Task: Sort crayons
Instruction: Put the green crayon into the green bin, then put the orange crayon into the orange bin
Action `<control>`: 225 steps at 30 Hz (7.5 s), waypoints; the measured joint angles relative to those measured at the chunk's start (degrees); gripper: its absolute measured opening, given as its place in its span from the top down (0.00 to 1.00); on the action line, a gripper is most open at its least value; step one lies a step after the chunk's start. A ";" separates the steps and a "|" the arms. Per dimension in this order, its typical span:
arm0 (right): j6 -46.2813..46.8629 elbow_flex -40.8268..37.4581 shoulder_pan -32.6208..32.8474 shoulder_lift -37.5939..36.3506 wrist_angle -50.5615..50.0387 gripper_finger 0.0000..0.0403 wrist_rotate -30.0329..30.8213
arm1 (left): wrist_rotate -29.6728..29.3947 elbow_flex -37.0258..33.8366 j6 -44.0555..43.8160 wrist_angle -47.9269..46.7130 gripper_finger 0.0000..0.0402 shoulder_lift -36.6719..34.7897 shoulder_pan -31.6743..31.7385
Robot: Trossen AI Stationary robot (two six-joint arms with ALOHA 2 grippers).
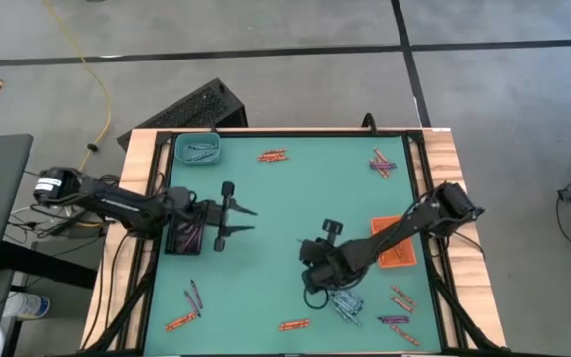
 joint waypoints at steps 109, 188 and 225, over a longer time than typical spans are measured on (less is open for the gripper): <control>-52.94 0.04 -12.83 -12.26 43.85 0.98 -1.17 | 11.59 12.89 5.35 9.01 0.98 7.39 7.17; -22.37 -0.02 -19.29 -12.24 3.71 0.63 1.21 | -19.14 22.53 16.94 -56.63 0.98 -0.60 44.49; -22.37 -0.02 -19.29 -12.21 4.06 0.63 1.23 | -21.76 22.53 20.18 -66.64 0.77 9.86 52.12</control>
